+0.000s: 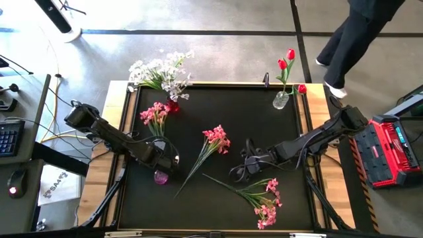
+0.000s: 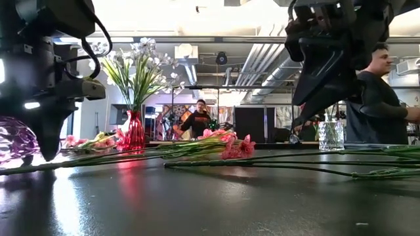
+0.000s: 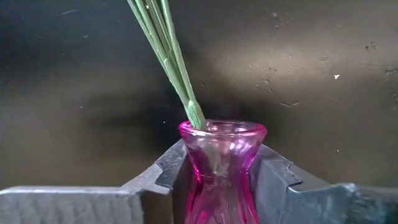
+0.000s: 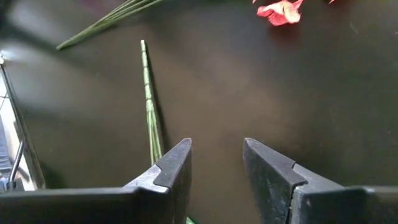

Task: Sort flowers into vase by color
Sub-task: Adjust the purple vase to an upright position

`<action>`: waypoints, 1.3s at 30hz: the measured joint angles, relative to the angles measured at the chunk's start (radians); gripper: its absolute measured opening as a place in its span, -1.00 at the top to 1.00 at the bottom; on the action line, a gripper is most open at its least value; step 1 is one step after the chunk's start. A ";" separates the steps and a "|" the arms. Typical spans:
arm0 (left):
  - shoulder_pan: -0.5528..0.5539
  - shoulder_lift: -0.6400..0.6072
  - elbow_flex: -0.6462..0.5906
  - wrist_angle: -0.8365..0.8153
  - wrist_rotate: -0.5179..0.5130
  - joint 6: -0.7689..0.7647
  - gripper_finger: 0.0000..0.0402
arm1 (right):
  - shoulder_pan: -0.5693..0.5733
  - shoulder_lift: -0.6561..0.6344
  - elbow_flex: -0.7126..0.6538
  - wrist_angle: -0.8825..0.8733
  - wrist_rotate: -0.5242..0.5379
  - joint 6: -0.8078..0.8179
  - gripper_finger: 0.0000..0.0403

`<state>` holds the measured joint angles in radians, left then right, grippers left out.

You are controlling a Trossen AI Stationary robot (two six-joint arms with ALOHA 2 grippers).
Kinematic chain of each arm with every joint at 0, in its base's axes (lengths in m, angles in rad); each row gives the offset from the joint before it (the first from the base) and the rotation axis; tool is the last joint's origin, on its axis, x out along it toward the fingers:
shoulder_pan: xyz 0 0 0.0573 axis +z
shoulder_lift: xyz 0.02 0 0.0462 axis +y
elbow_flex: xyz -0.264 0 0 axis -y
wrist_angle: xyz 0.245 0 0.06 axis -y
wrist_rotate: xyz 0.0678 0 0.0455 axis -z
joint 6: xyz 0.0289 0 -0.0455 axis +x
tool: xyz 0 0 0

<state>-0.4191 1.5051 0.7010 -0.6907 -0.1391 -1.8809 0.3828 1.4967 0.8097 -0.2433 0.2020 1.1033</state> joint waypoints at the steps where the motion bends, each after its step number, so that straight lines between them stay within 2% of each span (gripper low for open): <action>1: -0.002 0.000 0.009 -0.006 0.000 0.002 0.46 | 0.007 0.000 0.000 0.000 0.005 0.006 0.34; 9: -0.028 0.005 0.089 0.066 -0.001 0.093 0.48 | 0.030 0.000 0.000 0.048 0.025 -0.007 0.34; 13: -0.035 0.004 0.121 0.190 -0.023 0.195 0.48 | 0.009 0.000 0.000 0.102 0.028 -0.041 0.34; 17: -0.050 0.004 0.145 0.299 -0.092 0.323 0.48 | -0.009 0.000 0.000 0.182 0.032 -0.085 0.34; 21: -0.056 0.004 0.170 0.335 -0.148 0.475 0.48 | -0.016 0.000 0.000 0.283 0.041 -0.118 0.34; 26: -0.057 0.003 0.187 0.386 -0.200 0.654 0.48 | -0.023 0.000 0.000 0.421 0.109 -0.083 0.34; 33: -0.058 0.003 0.189 0.514 -0.317 0.822 0.48 | -0.056 0.000 0.000 0.561 0.055 -0.043 0.20; 37: -0.058 0.003 0.189 0.617 -0.425 0.929 0.47 | -0.069 0.000 0.000 0.570 0.010 0.079 0.10; 39: -0.058 0.003 0.189 0.680 -0.468 0.994 0.47 | -0.069 0.000 0.000 0.570 0.019 0.109 0.07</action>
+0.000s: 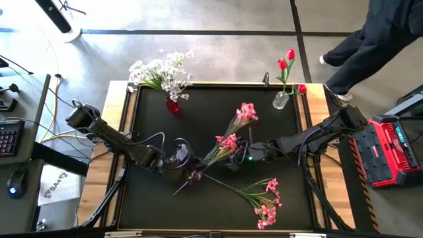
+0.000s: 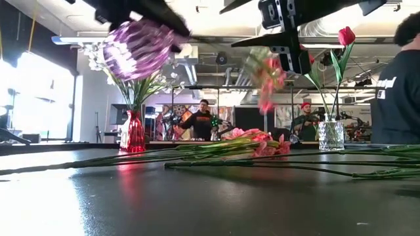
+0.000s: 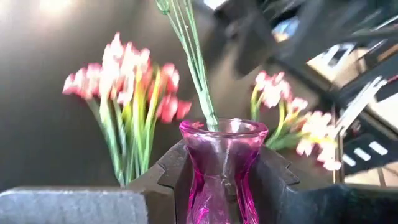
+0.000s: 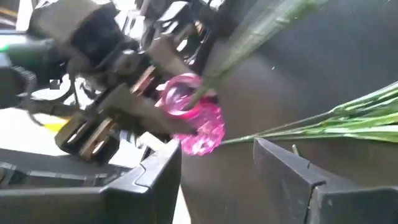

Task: Sort flowers into vase by color
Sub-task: Adjust the purple vase to an upright position

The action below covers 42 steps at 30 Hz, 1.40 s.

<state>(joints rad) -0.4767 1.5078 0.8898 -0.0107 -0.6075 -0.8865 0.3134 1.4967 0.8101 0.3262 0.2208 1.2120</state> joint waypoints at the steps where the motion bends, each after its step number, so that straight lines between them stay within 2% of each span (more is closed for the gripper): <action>1: 0.000 -0.001 0.000 0.026 -0.009 0.035 0.47 | 0.000 0.000 0.000 -0.001 0.016 0.007 0.06; 6: 0.000 -0.001 0.000 0.052 0.028 0.193 0.47 | -0.006 0.000 0.000 0.022 0.082 -0.022 0.07; 12: 0.005 -0.001 0.000 0.042 0.060 0.234 0.47 | -0.034 0.000 0.000 0.060 0.091 -0.111 0.16; 16: 0.005 -0.001 0.000 0.070 0.083 0.301 0.47 | -0.043 0.000 0.000 0.054 0.118 -0.114 0.41; 21: 0.006 0.000 0.000 0.052 0.082 0.296 0.47 | -0.045 0.000 0.000 0.053 0.164 -0.163 0.92; 24: 0.005 0.000 0.000 -0.026 0.069 0.239 0.47 | -0.044 -0.001 0.002 0.018 0.217 -0.176 0.92; 31: 0.001 0.000 -0.011 -0.366 0.032 -0.003 0.47 | -0.043 -0.011 0.001 -0.019 0.302 -0.301 0.98; 37: -0.062 -0.001 -0.089 -0.346 -0.062 -0.138 0.47 | -0.043 -0.058 0.000 -0.275 0.404 -0.309 0.99; 42: -0.167 -0.032 -0.159 -0.252 -0.254 -0.224 0.47 | -0.045 -0.064 0.000 -0.397 0.356 -0.296 1.00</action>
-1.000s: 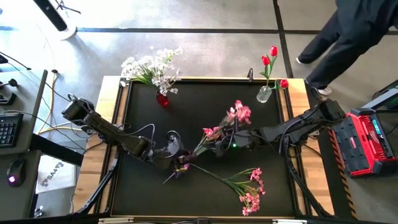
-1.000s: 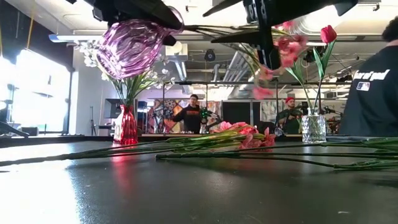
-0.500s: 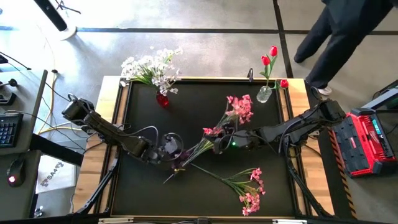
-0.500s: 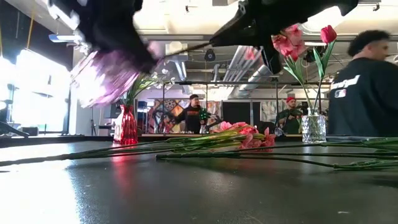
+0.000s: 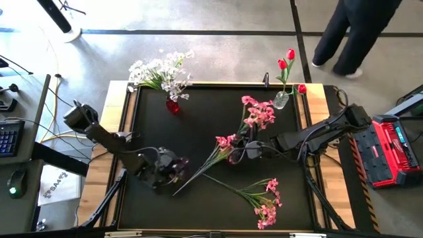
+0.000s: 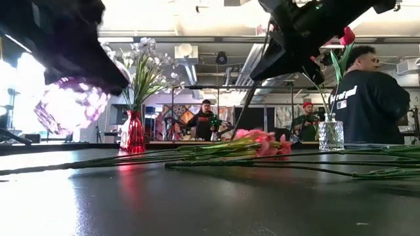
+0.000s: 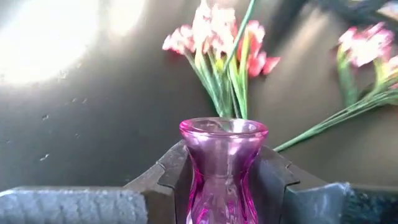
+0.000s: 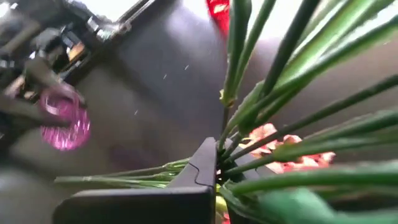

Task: Sort flowers into vase by color
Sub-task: Adjust the purple vase to an upright position

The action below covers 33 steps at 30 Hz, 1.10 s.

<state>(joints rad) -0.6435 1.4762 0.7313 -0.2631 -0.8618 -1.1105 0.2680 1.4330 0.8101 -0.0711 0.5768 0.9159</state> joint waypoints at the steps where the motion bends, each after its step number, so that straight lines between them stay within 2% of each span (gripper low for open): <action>1: -0.020 -0.013 -0.010 0.007 -0.028 -0.008 0.47 | 0.000 0.000 0.000 -0.001 -0.022 -0.001 1.00; 4: -0.084 -0.058 -0.044 -0.005 -0.114 -0.031 0.47 | -0.001 0.001 0.000 -0.003 -0.083 -0.009 1.00; 11: -0.253 -0.137 -0.141 0.028 -0.381 -0.039 0.47 | -0.023 0.015 0.000 -0.028 -0.108 0.005 1.00; 16: -0.300 -0.136 -0.166 0.045 -0.396 -0.006 0.47 | -0.023 0.016 0.000 0.039 -0.109 0.007 1.00; 21: -0.282 -0.136 -0.166 0.167 -0.383 0.029 0.47 | -0.017 0.015 0.000 0.146 -0.073 0.003 1.00; 25: -0.306 -0.136 -0.165 0.409 -0.553 0.348 0.47 | -0.018 0.015 0.000 0.133 -0.072 0.011 1.00; 27: -0.318 -0.137 -0.165 0.447 -0.618 0.415 0.47 | -0.018 0.015 0.000 0.104 -0.072 0.019 1.00; 33: -0.348 -0.107 -0.234 0.437 -0.637 0.278 0.47 | -0.018 0.015 0.000 0.090 -0.075 0.010 1.00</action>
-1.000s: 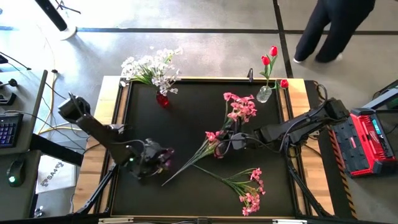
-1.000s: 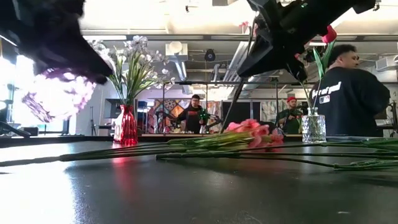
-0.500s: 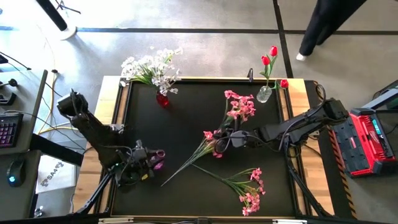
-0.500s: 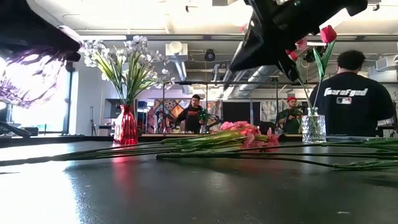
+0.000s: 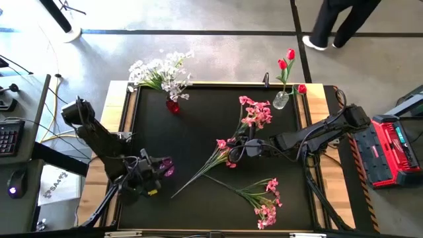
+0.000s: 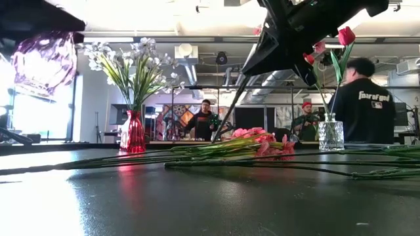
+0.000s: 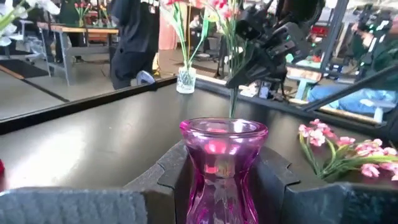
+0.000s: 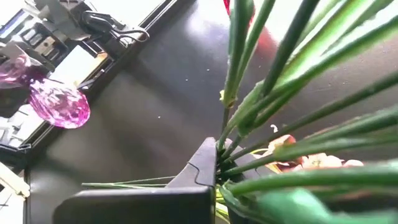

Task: Sort flowers into vase by color
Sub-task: Adjust the purple vase to an upright position, then put the left pink flowers into the purple vase

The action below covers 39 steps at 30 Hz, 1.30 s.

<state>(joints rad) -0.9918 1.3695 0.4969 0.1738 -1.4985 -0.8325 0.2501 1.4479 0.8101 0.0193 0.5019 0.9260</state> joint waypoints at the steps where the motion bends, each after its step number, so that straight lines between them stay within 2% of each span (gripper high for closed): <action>1: -0.004 0.001 -0.004 0.006 -0.004 -0.002 0.47 | 0.000 0.000 0.000 0.002 -0.001 0.000 1.00; 7: -0.004 0.029 -0.023 0.012 0.001 -0.068 0.47 | -0.002 0.000 0.000 0.005 -0.025 -0.011 1.00; 13: -0.003 0.135 -0.026 0.013 0.000 -0.227 0.44 | -0.002 0.000 0.000 0.006 -0.026 -0.013 1.00; 18: -0.003 0.223 -0.024 0.045 -0.008 -0.350 0.32 | -0.002 0.000 0.000 0.005 -0.027 -0.018 1.00; 24: -0.004 0.249 -0.023 0.104 0.028 -0.269 0.14 | -0.002 0.000 0.000 0.004 -0.042 -0.019 1.00; 39: 0.019 0.231 -0.022 0.153 0.057 -0.134 0.12 | -0.002 0.000 0.000 0.005 -0.075 -0.037 1.00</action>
<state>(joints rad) -0.9727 1.6000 0.4747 0.3272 -1.4412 -0.9661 0.2485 1.4475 0.8101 0.0238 0.4267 0.8890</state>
